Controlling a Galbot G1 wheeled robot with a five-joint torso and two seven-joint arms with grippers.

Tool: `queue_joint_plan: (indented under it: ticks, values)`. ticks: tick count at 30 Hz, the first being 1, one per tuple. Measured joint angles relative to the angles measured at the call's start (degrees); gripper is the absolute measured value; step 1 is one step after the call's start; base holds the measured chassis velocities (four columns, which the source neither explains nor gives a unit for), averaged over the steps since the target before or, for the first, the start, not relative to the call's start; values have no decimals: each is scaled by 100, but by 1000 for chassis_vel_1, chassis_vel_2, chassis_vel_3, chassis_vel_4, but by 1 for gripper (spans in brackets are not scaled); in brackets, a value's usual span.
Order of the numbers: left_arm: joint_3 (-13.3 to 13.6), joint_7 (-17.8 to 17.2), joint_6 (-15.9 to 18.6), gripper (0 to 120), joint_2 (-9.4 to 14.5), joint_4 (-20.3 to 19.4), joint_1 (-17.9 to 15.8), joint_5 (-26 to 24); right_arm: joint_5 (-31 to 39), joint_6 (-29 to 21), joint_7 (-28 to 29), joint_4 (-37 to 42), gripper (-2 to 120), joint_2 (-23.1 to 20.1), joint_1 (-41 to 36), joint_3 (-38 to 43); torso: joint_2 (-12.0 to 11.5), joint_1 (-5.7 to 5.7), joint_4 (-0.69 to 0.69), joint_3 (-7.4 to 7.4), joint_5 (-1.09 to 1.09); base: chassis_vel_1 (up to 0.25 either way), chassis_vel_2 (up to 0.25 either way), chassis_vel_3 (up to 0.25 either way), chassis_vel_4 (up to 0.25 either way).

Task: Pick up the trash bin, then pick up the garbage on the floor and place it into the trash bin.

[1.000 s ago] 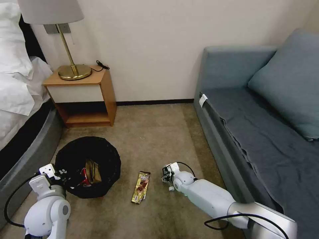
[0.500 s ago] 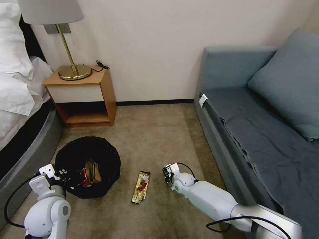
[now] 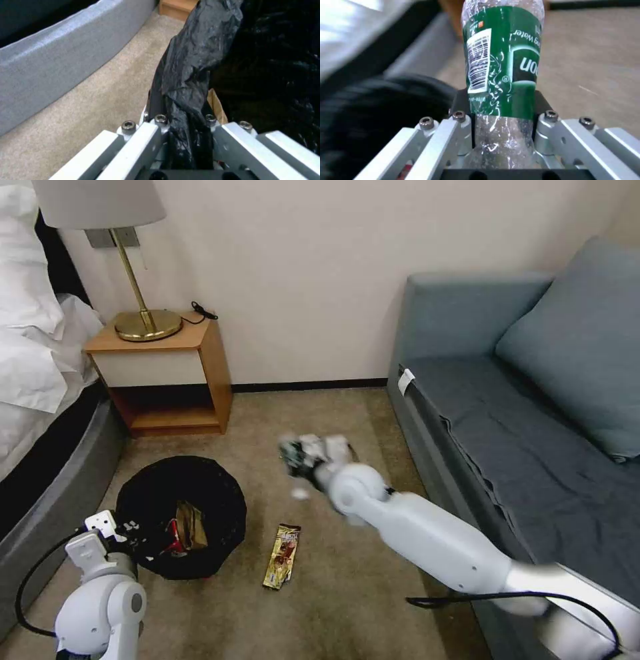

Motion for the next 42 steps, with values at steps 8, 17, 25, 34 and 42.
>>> queue_joint_plan:
  ticks: [8, 17, 25, 34, 42]
  values:
    - [25, 1, 9, 3, -28, 2, -31, 15, 111, 215, 347, -126, 22, 695, 313, -793, 0, 0, -2, 0, -1, 0, 0, 0, 0]
    - [26, 3, 13, 3, -104, -67, -15, 43, -303, 684, 539, -1163, 23, 1423, 308, -1945, 0, 0, -2, 0, -1, 0, 0, 0, 0]
    - [12, 3, 13, 3, -132, -156, 41, 61, -472, 773, 349, -1354, 51, 1531, 244, -2138, 0, 0, -2, 0, 0, 0, 0, 0, 0]
    - [-8, 5, 13, 3, -134, -193, 69, 47, -581, 759, 295, -1183, 84, 1367, 251, -2076, 0, 0, -3, 0, 1, 0, 0, 0, 0]
    - [-11, 9, 11, 3, -130, -203, 69, 32, -844, 755, 260, -1029, 100, 1316, 280, -1703, 0, 0, -1, 0, 1, 0, 0, 0, 0]
